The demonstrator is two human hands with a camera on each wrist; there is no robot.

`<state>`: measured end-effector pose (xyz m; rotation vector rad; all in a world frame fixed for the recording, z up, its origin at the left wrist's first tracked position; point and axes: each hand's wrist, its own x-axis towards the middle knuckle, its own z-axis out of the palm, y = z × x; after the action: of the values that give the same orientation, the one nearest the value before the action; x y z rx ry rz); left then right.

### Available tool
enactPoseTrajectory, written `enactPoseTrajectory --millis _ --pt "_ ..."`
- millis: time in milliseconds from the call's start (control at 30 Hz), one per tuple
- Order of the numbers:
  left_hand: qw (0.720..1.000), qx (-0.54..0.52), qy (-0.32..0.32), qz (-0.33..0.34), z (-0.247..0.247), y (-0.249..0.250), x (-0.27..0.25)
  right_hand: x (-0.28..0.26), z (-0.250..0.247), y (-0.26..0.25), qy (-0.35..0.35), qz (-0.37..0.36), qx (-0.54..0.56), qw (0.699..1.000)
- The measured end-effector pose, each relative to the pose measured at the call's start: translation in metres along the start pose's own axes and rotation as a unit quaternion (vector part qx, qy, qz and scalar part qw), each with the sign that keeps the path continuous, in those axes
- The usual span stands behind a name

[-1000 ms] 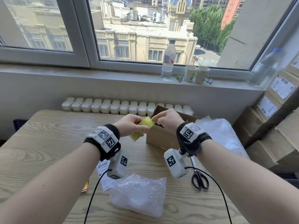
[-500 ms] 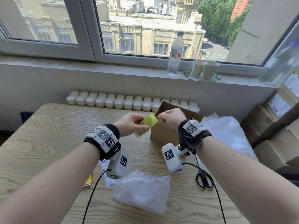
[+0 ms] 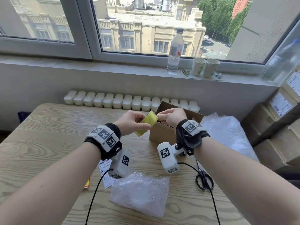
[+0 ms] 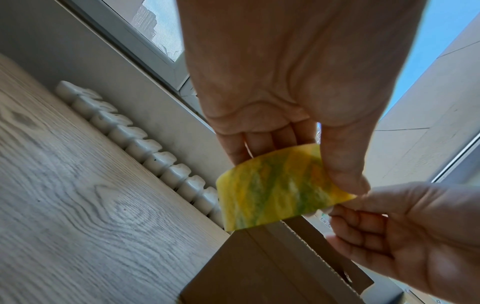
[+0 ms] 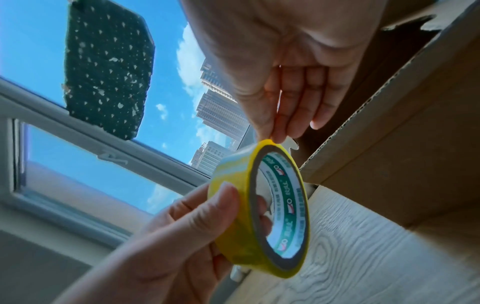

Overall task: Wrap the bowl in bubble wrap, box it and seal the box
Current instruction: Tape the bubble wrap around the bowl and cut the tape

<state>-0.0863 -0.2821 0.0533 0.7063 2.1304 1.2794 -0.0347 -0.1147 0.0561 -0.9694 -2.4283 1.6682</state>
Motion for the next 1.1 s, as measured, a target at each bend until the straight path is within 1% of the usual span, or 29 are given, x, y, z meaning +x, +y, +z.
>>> enactPoseTrajectory --millis 100,200,300,433,500,600,667,733,800,867,933,967,1000,1067,1100 --pt "1.000 0.012 -0.006 -0.002 0.003 0.000 0.002 -0.005 -0.002 -0.002 0.007 -0.017 -0.071 0.997" --pt "0.995 0.096 -0.014 -0.015 0.003 0.002 0.005 -0.005 -0.003 -0.005 -0.016 -0.028 -0.097 0.995" --pt "0.986 0.160 0.002 -0.047 -0.001 0.005 0.009 -0.003 -0.001 -0.008 -0.043 -0.020 -0.068 0.997" --pt "0.984 0.153 0.019 -0.089 -0.003 0.008 0.009 -0.007 -0.003 -0.008 -0.081 -0.022 -0.018 0.996" --pt "0.979 0.169 0.025 -0.111 -0.001 0.012 0.010 -0.008 -0.002 -0.005 -0.094 -0.018 -0.011 0.995" --pt "0.968 0.224 0.017 -0.110 0.001 0.015 0.011 -0.007 0.000 0.000 -0.098 -0.017 -0.019 0.995" --pt "0.971 0.212 0.023 -0.112 0.001 0.011 0.009 -0.009 0.001 0.002 -0.106 -0.020 -0.007 0.994" --pt "0.972 0.201 0.041 -0.113 0.001 0.003 0.004 -0.011 0.002 0.003 -0.120 -0.038 -0.008 0.992" --pt "0.973 0.191 0.046 -0.121 0.000 -0.005 0.000 -0.015 0.003 0.004 -0.116 -0.053 0.000 0.992" --pt "0.972 0.190 0.055 -0.130 -0.002 -0.014 -0.006 -0.017 0.003 0.010 -0.098 -0.040 0.032 0.994" --pt "0.969 0.192 0.069 -0.142 -0.004 -0.027 -0.012 -0.020 0.003 0.021 -0.094 -0.009 0.045 0.995" --pt "0.965 0.200 0.073 -0.152 -0.005 -0.034 -0.015 -0.022 0.004 0.030 -0.105 0.005 0.020 0.994" --pt "0.962 0.211 0.073 -0.158 -0.004 -0.041 -0.018 -0.024 0.006 0.039 -0.123 0.012 -0.039 0.992" --pt "0.959 0.222 0.062 -0.167 0.001 -0.053 -0.024 -0.027 0.016 0.059 -0.170 0.020 -0.172 0.970" --pt "0.959 0.222 0.056 -0.167 0.005 -0.057 -0.025 -0.029 0.023 0.067 -0.191 0.025 -0.216 0.957"
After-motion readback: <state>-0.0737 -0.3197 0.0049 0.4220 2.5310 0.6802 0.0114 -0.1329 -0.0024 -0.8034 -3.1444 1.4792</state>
